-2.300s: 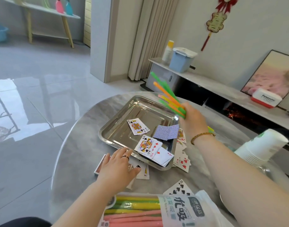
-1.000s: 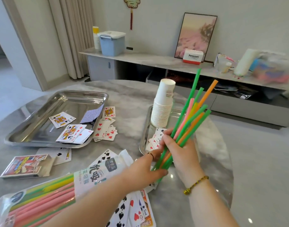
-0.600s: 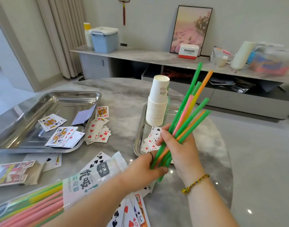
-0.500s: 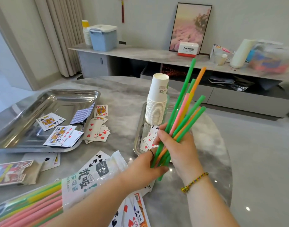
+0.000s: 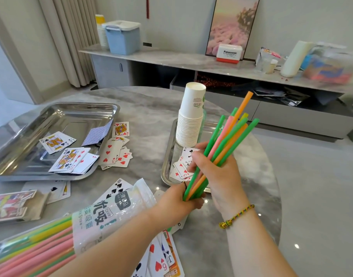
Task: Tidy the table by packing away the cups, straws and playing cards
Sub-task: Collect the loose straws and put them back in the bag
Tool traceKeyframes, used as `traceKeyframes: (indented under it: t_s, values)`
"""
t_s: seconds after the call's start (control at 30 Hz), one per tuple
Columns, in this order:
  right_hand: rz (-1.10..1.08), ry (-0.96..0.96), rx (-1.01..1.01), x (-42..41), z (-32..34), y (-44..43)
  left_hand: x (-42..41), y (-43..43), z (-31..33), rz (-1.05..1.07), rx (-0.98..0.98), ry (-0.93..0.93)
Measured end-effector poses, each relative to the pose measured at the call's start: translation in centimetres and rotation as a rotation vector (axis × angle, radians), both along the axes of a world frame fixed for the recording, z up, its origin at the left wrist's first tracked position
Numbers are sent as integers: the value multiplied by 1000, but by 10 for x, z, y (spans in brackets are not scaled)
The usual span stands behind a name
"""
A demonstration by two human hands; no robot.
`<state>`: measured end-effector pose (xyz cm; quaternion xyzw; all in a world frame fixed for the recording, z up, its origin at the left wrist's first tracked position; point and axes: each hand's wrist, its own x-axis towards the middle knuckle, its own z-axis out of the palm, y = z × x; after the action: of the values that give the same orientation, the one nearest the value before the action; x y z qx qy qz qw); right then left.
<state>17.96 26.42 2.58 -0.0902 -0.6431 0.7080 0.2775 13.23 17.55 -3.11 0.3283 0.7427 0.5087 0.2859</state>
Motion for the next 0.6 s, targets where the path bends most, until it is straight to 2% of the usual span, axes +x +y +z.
traceKeyframes:
  t_s: [0.2,0.3,0.4,0.6]
  values:
    - [23,47,-33,-1,-1,5,-4,-3,-3,-37,38,-34]
    - [114,-7,18,-3,-6,4,-4,-4,-3,-61,29,-19]
    - [184,-50,-38,-4,-9,2,-4,-6,-6,-76,-8,31]
    - [81,24,-126,-6,-7,3,-4,-5,-10,-38,-46,-25]
